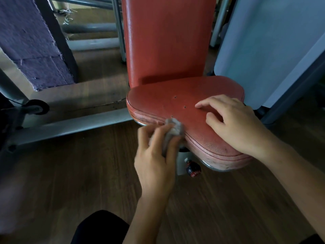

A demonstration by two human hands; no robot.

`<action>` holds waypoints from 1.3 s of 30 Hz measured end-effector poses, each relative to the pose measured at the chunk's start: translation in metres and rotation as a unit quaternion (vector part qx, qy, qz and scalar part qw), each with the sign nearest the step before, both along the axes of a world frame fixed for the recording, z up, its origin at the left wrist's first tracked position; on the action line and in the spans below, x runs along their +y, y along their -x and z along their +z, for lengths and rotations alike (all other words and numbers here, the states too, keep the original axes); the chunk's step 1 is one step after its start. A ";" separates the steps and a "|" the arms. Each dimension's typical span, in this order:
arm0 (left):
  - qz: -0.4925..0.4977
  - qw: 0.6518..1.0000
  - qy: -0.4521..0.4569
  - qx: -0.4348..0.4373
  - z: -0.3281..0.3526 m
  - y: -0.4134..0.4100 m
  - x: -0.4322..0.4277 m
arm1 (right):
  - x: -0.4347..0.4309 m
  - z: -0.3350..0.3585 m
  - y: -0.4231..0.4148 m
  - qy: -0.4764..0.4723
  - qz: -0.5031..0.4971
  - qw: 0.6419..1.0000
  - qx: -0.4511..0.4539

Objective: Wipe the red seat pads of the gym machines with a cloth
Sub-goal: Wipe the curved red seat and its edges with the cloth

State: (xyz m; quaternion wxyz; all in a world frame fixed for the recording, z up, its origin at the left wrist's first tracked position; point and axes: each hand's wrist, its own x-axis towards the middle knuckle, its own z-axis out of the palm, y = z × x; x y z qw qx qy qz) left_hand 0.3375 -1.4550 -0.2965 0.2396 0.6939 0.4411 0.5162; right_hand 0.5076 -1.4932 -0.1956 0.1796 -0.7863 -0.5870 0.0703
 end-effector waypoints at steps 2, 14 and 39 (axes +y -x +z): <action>0.042 0.999 0.018 -0.025 -0.002 0.004 0.014 | 0.001 0.000 0.000 0.000 -0.006 1.000 0.001; 0.017 0.997 0.025 -0.067 0.001 -0.001 0.007 | 0.004 0.001 0.002 -0.013 -0.025 1.000 0.014; -0.026 0.997 0.027 -0.074 -0.004 0.001 0.009 | 0.007 -0.004 0.001 -0.037 -0.040 0.999 0.006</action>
